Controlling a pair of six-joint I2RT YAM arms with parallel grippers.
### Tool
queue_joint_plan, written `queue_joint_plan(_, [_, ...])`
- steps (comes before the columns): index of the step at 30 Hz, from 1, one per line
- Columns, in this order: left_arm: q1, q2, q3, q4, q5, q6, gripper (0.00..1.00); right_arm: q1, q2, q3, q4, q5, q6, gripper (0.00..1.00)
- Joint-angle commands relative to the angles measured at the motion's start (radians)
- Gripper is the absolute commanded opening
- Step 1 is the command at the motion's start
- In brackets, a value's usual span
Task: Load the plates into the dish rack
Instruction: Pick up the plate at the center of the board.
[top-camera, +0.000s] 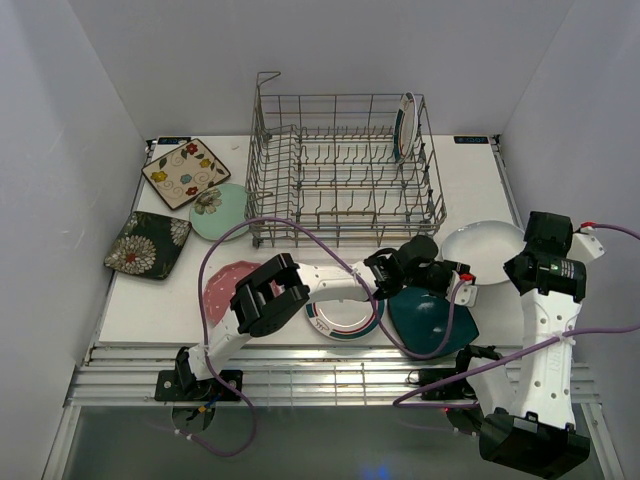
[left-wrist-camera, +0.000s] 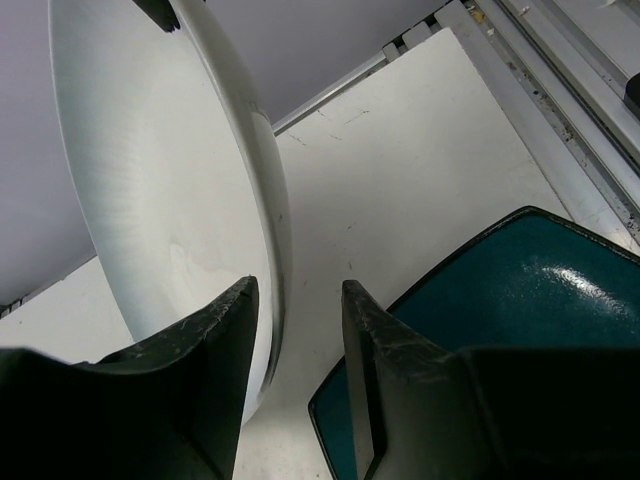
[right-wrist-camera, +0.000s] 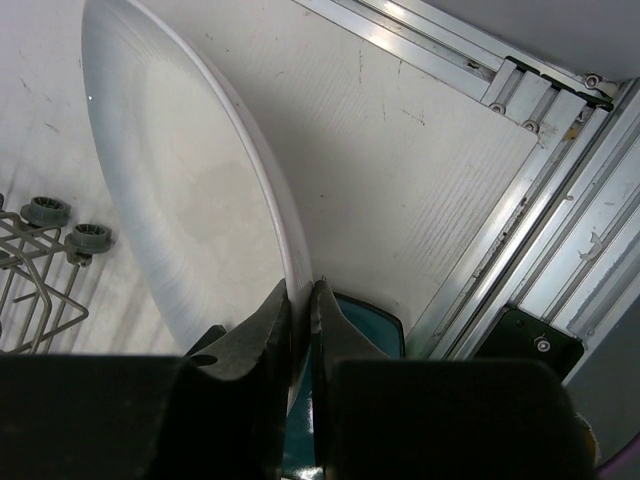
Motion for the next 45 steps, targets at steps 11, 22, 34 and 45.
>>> queue_joint_plan(11, [0.000, 0.025, -0.039, 0.071, -0.046, 0.058, 0.46, -0.005, -0.041, 0.144, 0.124, 0.014, 0.012, 0.08])
queue_joint_plan(22, [-0.003, 0.031, -0.019, 0.094, -0.066, 0.057, 0.04, -0.005, -0.056, 0.164, 0.116, 0.007, -0.005, 0.08])
queue_joint_plan(34, [-0.038, 0.018, 0.072, 0.094, -0.122, 0.066, 0.00, -0.003, -0.041, 0.265, 0.082, -0.038, -0.060, 0.08])
queue_joint_plan(45, [-0.078, 0.008, 0.142, 0.116, -0.205, 0.110, 0.00, -0.005, -0.058, 0.409, 0.067, -0.110, -0.155, 0.08])
